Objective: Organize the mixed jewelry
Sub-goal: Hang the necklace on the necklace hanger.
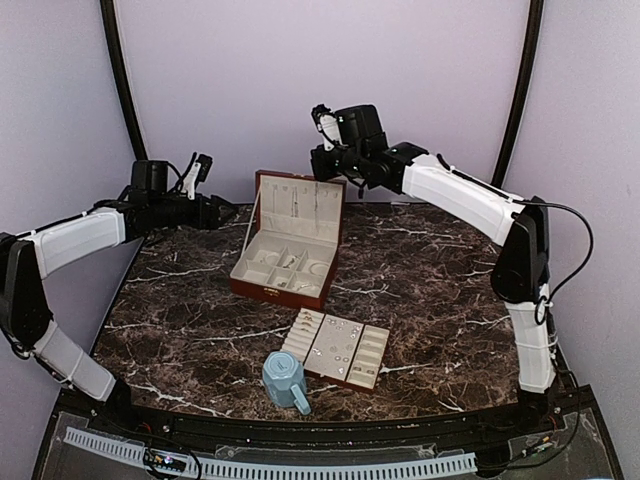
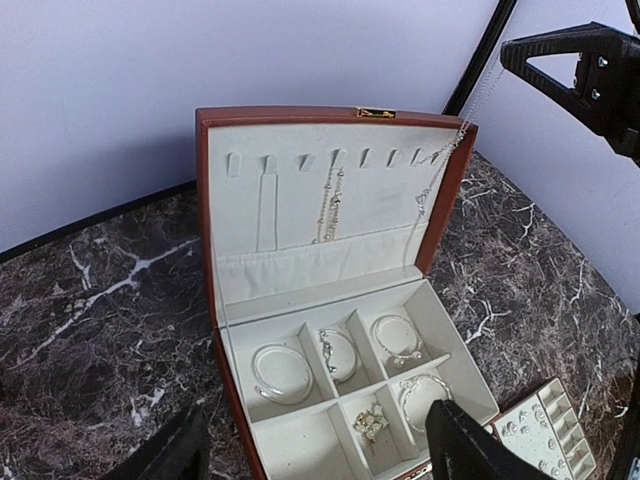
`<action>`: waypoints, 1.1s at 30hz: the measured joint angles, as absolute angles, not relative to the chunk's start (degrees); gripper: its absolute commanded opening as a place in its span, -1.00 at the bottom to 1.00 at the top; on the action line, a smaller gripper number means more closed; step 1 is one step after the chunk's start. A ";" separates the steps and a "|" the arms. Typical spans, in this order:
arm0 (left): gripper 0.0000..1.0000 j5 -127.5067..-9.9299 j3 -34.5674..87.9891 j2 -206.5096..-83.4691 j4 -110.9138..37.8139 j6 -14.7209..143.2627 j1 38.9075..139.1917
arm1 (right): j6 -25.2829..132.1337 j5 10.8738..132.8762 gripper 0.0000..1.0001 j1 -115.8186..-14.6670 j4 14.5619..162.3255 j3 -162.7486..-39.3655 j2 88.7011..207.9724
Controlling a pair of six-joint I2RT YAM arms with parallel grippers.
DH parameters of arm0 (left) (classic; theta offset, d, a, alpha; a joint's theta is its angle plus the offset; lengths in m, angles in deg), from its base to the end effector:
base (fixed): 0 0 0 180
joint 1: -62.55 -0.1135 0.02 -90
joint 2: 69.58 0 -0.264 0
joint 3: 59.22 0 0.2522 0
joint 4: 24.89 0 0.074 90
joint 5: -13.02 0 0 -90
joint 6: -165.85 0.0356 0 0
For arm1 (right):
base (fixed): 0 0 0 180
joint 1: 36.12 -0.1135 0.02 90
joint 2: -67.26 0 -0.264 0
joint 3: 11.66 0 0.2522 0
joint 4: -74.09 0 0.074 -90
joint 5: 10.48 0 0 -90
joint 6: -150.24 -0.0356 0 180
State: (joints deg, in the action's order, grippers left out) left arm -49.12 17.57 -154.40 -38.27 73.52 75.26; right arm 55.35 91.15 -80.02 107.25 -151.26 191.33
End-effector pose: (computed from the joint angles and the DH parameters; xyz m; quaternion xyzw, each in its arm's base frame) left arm 0.3320 -0.0919 0.3027 0.2076 0.7863 -0.2687 0.5162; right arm 0.3758 0.3517 0.3667 -0.2117 0.7769 0.1681 0.5687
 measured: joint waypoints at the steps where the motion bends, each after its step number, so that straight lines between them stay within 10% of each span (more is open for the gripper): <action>1: 0.55 -49.08 17.87 -154.40 -38.51 73.72 75.26 | 55.44 91.15 -1.00 -80.02 107.18 -151.66 191.55; 33: 0.55 -49.12 18.97 -155.21 -38.47 75.16 75.26 | 57.02 94.21 -1.00 -79.99 101.06 -157.84 197.05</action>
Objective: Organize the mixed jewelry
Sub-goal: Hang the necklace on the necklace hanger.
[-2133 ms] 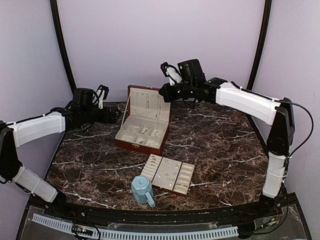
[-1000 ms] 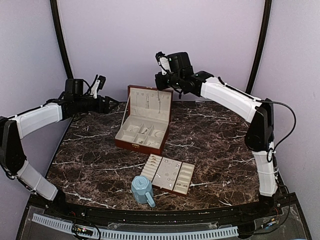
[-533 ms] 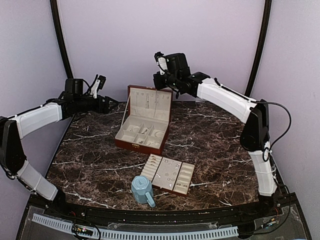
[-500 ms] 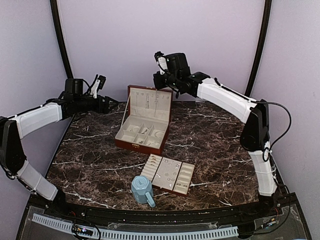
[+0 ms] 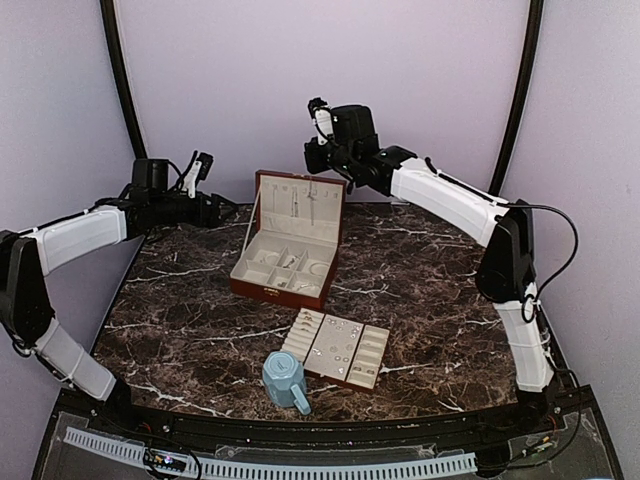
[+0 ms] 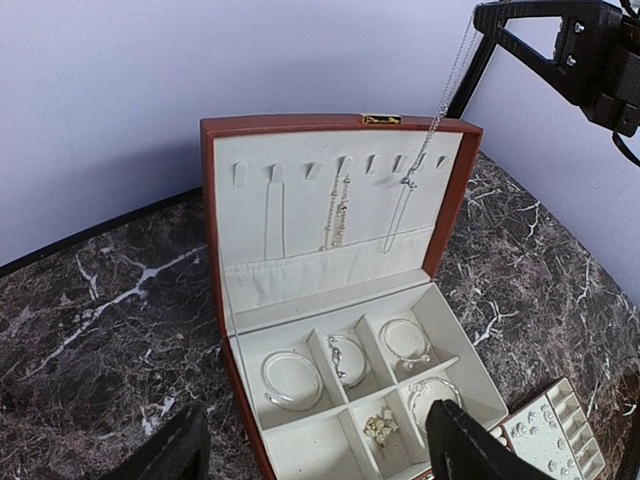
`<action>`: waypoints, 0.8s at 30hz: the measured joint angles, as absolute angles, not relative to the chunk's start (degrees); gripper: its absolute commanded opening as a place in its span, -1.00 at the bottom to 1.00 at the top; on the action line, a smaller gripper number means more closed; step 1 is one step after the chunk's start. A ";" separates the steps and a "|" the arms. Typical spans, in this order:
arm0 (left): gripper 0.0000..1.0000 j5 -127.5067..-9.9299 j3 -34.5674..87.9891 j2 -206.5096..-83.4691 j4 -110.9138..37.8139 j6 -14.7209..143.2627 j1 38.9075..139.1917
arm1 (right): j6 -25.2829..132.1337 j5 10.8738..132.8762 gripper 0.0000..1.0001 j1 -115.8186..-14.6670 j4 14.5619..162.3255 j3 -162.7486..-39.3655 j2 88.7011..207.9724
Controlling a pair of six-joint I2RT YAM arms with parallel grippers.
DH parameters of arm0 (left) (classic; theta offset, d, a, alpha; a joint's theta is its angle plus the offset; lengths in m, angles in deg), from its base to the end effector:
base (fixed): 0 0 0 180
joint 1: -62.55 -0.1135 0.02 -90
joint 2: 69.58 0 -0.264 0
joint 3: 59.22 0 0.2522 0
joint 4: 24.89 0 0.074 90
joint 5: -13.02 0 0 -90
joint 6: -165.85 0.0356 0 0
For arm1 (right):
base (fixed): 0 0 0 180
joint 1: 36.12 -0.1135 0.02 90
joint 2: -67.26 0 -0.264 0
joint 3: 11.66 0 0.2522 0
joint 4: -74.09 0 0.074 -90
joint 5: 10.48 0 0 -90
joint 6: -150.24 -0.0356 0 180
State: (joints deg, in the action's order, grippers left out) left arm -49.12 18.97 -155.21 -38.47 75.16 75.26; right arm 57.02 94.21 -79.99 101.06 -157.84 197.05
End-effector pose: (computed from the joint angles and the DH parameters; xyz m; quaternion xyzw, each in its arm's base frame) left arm 0.3362 -0.0929 0.3062 0.2193 0.7813 -0.2612 0.5227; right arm 0.3937 0.3660 0.3676 -0.1884 0.7438 0.1630 0.6202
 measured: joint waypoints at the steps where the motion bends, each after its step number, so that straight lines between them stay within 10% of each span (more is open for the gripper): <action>1: 0.55 -49.12 18.94 -155.47 -38.38 74.99 75.26 | 57.19 94.39 -1.00 -79.99 100.73 -157.84 197.18; 24: 0.55 -49.08 18.86 -156.56 -37.83 73.68 75.26 | 60.78 95.90 -1.00 -79.93 96.73 -158.80 198.85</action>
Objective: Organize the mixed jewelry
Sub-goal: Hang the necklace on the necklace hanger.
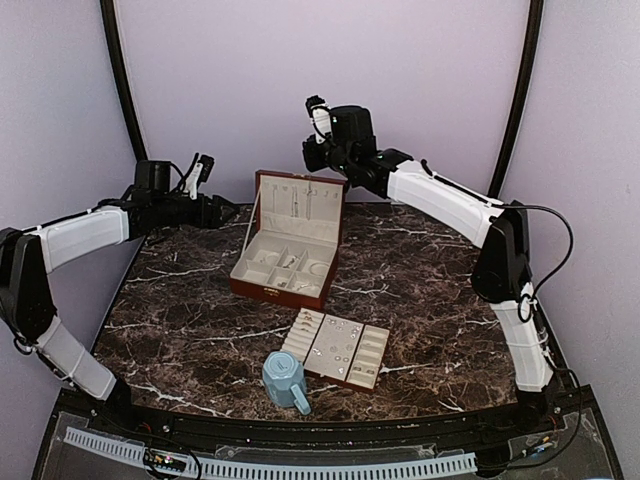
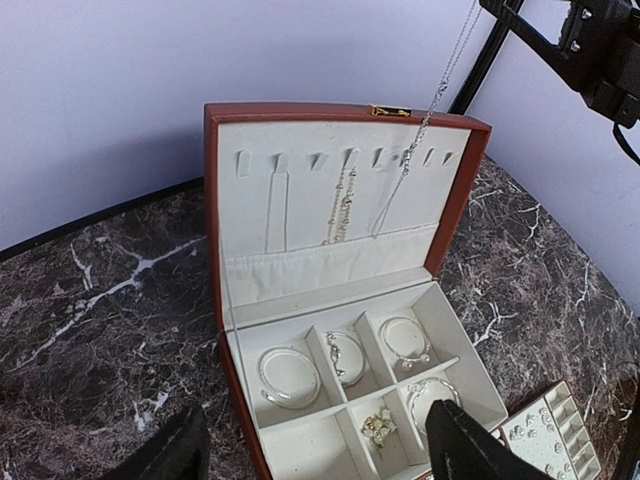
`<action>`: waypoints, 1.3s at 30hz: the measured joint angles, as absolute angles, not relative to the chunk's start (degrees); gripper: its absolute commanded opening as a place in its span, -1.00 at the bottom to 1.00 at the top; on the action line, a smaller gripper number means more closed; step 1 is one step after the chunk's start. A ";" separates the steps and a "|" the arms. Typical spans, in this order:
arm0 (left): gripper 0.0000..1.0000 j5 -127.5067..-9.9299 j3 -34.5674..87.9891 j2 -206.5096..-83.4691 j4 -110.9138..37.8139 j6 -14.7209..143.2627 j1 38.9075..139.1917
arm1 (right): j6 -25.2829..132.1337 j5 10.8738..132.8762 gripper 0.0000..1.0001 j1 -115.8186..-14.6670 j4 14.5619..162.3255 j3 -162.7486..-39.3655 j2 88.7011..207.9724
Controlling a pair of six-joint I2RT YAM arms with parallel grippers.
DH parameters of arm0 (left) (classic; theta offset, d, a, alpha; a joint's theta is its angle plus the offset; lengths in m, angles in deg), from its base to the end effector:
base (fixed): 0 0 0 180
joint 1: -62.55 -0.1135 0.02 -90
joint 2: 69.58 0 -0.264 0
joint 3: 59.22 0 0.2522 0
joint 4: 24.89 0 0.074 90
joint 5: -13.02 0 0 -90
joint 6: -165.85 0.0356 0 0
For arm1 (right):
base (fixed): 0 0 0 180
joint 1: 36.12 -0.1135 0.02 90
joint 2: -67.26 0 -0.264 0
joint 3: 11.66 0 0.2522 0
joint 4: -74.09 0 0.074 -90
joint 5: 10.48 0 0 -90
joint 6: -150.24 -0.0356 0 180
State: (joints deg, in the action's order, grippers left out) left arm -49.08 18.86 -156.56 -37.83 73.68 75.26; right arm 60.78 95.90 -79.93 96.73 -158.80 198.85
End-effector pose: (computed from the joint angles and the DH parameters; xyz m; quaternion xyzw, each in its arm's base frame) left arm 0.3408 -0.0939 0.2989 0.2083 0.7880 -0.2684 0.5134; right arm 0.4006 0.3704 0.3652 -0.1927 0.7226 0.1424 0.6485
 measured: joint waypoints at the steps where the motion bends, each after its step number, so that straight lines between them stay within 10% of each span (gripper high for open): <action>1: 0.55 -49.08 18.86 -156.58 -37.83 73.68 75.26 | 60.88 95.94 -1.00 -79.93 96.58 -158.91 198.85; 39: 0.55 -48.86 18.86 -156.67 -37.86 73.68 75.26 | 62.02 95.90 -1.00 -79.93 95.12 -156.23 199.61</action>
State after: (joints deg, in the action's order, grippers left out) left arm -48.86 18.86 -156.67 -37.86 73.68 75.26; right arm 62.02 95.90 -79.93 95.12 -156.23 199.61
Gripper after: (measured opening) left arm 0.774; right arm 0.004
